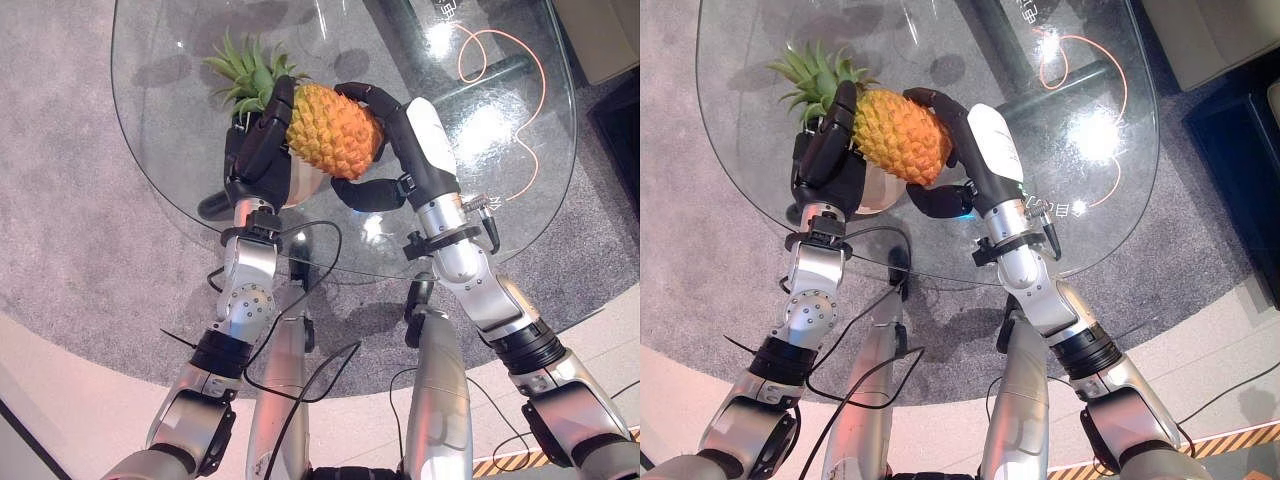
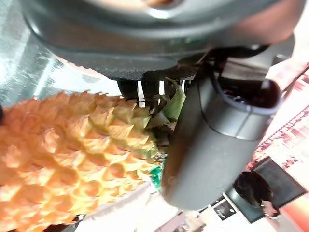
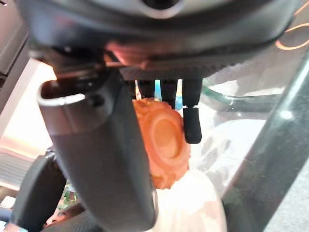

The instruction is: Pick up the fruit to the plate

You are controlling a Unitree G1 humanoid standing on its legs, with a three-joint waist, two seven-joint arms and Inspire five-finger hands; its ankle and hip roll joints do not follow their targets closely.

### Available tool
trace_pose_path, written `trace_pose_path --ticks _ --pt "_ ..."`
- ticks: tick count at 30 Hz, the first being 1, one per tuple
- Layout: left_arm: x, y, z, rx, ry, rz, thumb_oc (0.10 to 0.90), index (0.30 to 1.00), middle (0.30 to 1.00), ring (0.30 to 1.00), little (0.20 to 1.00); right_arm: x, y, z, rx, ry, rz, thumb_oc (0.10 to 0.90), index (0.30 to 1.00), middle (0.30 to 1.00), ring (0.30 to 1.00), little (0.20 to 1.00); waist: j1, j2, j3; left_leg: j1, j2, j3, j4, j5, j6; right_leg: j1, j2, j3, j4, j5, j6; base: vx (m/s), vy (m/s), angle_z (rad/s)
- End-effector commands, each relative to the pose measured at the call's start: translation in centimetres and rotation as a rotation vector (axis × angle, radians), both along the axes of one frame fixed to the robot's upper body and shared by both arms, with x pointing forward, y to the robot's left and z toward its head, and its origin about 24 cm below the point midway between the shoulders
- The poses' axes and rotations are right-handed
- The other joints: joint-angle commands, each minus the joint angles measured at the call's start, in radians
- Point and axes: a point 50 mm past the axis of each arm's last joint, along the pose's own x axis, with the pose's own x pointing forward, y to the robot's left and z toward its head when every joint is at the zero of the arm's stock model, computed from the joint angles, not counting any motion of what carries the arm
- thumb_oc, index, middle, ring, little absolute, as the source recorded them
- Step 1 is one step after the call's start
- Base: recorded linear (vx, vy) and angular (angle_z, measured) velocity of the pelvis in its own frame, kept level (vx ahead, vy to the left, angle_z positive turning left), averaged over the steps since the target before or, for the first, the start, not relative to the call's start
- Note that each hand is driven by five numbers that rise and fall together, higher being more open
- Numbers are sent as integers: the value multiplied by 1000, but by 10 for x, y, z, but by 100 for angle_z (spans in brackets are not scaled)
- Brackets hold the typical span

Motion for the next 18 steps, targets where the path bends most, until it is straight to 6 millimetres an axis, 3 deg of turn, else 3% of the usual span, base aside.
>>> trace_pose_path --ticks 1,18 --pt "-30 -5 79 -9 -446 -12 100 300 300 300 200 -49 37 61 1 -360 277 100 300 300 300 200 9 -23 -20 15 15 33 151 -144 35 63 9 25 -258 225 15 0 0 0" --pt "-39 7 87 -14 -521 154 100 300 300 300 200 -47 35 61 21 -355 268 100 300 300 300 200 8 -26 -20 27 15 30 140 -140 32 72 14 29 -262 224 13 0 0 0"
